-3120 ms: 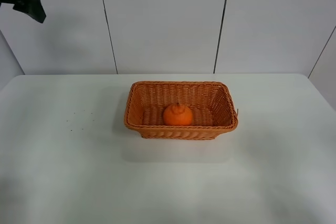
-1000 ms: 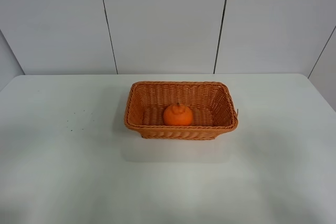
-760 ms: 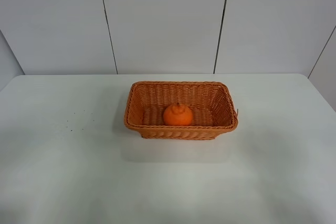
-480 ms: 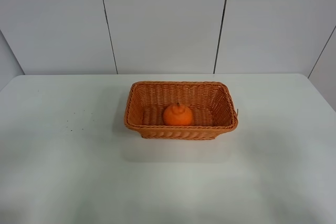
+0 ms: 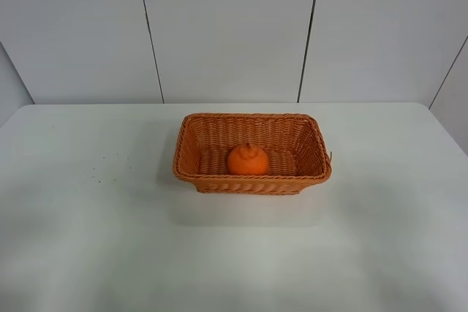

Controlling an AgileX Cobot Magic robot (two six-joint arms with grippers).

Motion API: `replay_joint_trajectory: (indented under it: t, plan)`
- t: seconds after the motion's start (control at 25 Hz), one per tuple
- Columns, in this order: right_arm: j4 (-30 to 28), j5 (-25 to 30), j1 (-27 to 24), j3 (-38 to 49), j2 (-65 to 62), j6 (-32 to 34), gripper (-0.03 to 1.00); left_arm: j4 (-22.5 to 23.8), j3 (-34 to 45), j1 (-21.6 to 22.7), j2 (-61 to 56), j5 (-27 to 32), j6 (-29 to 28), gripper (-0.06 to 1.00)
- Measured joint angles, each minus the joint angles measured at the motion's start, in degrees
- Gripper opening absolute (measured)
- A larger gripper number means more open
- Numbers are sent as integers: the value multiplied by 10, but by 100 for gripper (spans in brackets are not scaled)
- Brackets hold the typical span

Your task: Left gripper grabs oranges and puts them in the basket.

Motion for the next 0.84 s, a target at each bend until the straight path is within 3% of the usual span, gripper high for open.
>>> replay_joint_trajectory:
  t: [0.84]
  plan:
    - [0, 0, 0, 0, 0, 0, 69, 0, 0, 0, 0, 0, -2, 82]
